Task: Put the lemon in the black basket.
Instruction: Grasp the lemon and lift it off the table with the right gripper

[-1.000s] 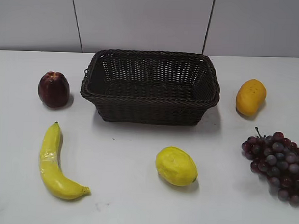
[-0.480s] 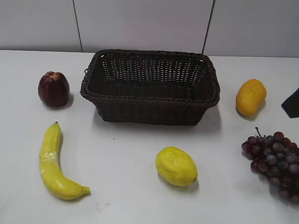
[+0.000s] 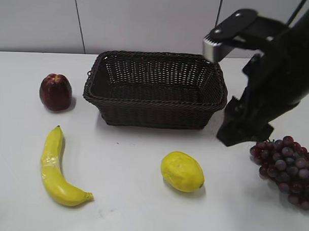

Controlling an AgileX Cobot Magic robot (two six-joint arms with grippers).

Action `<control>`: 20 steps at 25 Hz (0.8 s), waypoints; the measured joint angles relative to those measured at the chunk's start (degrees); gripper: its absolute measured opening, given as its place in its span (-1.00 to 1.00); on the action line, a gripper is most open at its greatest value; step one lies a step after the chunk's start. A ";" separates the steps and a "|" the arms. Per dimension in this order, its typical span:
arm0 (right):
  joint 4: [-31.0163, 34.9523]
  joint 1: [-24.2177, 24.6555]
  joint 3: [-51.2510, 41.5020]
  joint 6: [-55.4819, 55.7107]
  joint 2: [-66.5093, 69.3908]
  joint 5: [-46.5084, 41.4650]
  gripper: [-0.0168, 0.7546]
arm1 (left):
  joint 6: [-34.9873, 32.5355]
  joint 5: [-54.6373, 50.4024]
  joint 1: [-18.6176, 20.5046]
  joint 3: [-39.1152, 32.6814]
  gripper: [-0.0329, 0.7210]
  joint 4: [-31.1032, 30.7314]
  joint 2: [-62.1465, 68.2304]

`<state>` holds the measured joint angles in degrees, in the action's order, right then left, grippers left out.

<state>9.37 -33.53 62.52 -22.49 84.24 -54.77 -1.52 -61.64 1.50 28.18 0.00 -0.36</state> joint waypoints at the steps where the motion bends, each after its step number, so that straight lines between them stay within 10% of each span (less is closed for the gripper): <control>1: 0.16 -0.91 0.00 0.00 1.35 0.38 0.65 | 0.00 0.00 0.00 0.00 0.66 0.00 0.00; 20: -2.93 -7.86 0.12 2.12 23.11 14.39 0.65 | 0.00 0.00 0.00 0.00 0.66 0.00 0.00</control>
<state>6.44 -41.40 62.65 -20.36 107.34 -40.38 -1.52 -61.64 1.50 28.18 0.00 -0.36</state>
